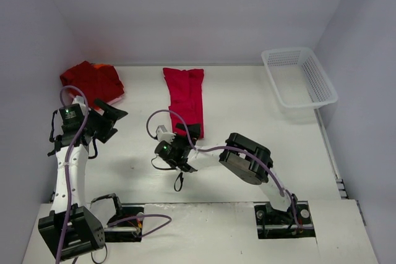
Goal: Fold and stack the t-shirts
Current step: Fold the tshirt
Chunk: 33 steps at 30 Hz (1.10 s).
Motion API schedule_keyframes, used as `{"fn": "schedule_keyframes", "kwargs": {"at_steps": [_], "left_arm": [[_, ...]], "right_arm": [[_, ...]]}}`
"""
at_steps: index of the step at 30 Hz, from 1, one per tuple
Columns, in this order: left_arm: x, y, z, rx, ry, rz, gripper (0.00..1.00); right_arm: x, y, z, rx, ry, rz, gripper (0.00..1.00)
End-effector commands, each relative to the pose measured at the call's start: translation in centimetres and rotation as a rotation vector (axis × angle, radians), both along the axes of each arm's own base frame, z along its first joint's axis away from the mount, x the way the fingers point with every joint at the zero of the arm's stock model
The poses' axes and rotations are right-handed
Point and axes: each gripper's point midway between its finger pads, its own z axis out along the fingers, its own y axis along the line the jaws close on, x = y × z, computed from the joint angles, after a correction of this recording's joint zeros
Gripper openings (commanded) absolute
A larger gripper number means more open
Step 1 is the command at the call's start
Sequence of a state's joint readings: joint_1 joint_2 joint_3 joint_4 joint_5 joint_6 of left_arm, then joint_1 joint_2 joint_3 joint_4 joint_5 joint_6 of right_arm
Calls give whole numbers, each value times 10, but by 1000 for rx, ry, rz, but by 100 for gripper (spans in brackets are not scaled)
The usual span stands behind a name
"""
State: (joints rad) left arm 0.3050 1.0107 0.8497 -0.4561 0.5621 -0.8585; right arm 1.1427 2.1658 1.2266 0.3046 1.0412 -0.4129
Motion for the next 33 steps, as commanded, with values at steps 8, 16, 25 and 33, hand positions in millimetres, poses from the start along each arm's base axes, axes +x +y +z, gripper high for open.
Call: {"fn": "schedule_keyframes", "kwargs": {"at_steps": [8, 16, 25, 33], "left_arm": [[13, 6, 12, 15, -78, -18, 81], [14, 9, 11, 1, -82, -9, 81], [9, 8, 15, 16, -94, -11, 81], [4, 10, 27, 55, -103, -12, 81]], "right_arm": [[-24, -24, -95, -145, 340, 105, 46], [-26, -18, -81, -140, 330, 103, 0], [-27, 0, -37, -52, 290, 102, 0], [-28, 6, -4, -18, 247, 104, 0]]}}
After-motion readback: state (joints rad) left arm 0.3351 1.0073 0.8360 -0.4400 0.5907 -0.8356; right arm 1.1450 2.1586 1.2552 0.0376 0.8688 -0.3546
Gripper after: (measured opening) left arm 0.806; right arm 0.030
